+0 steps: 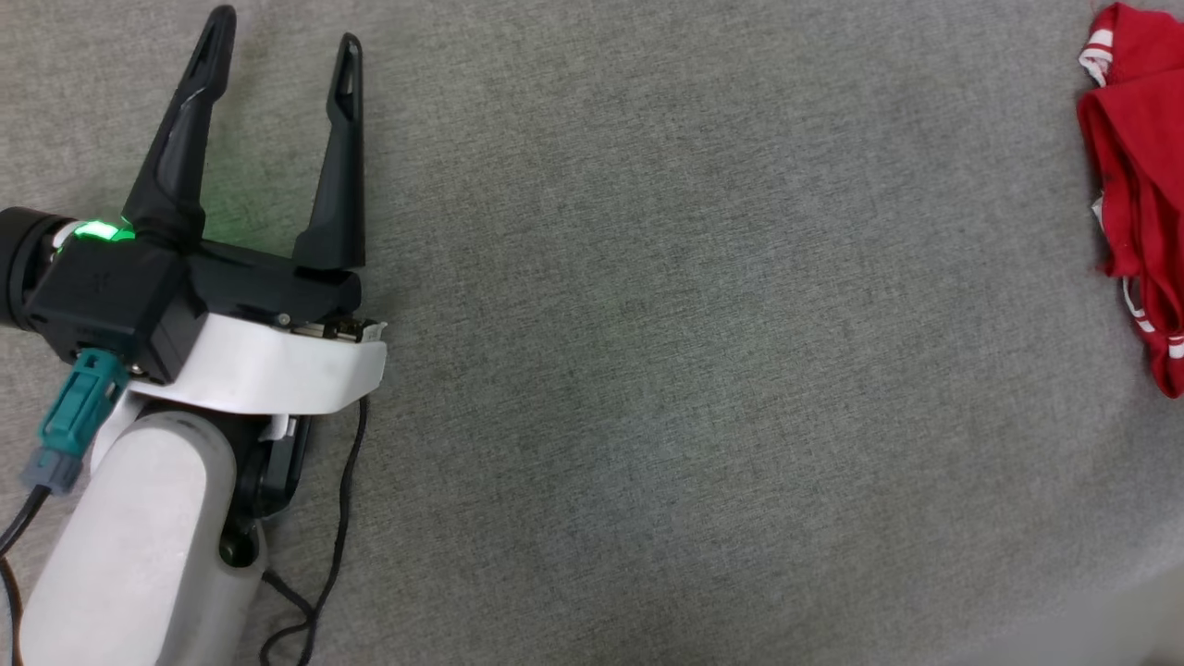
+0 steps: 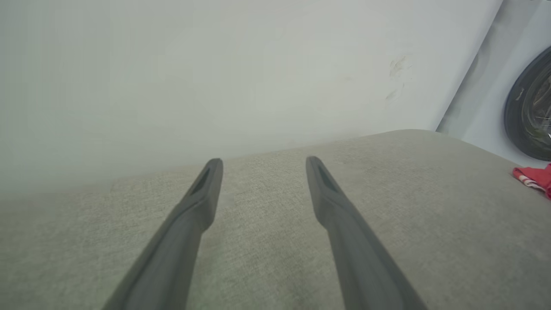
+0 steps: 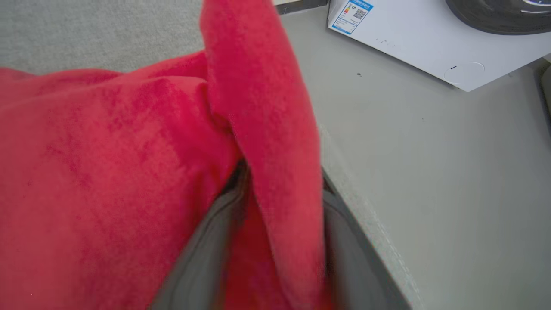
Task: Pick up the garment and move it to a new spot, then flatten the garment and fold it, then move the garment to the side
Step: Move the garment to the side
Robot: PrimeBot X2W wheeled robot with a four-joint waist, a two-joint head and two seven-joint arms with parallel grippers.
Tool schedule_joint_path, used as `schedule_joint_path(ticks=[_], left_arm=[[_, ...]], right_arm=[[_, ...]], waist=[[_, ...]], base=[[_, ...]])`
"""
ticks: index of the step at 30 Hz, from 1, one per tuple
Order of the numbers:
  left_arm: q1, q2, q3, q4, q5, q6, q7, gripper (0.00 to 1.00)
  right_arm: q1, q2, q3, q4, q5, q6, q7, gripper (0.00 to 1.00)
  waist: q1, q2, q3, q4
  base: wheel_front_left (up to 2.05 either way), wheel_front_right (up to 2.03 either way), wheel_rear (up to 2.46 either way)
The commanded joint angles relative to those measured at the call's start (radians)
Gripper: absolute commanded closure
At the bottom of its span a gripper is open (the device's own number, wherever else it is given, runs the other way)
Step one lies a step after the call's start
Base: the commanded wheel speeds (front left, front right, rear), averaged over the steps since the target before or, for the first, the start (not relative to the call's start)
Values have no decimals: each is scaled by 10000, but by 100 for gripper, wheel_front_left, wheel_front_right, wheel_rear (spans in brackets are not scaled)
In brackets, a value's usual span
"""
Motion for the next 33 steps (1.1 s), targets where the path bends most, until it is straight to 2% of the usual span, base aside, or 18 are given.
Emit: schedule_joint_path(ticks=[1,9,16,23,33], left_arm=[[-37,61,23,-26,20,46,-21,0],[668,-114,99,551,-289,198,-387,0],[1709,-647,-63,1423,-820,268,-918,0],[2736,-974,-8,2046,-1240,468,-1247,0],[3502,-1349,-7,2815,-1514,631,-1581,0]], right_arm=[[-185,61,-43,151,-130,-7,-218,0],[363,69,-207,669,-695,-9,-1613,0],[1636,120,553,203,-476,-9,-2406,0],[3323,560,1788,-1149,46,-9,-3021,0],[5435,1339,2889,-3720,601,-9,-3011,0]], waist=[[-2,0,-38,10],[-2,0,-1234,-16],[-2,0,-2937,183],[-2,0,-4275,555],[-2,0,-5495,1813]], base=[[0,0,0],[0,0,0],[0,0,0],[0,0,0],[0,0,0]])
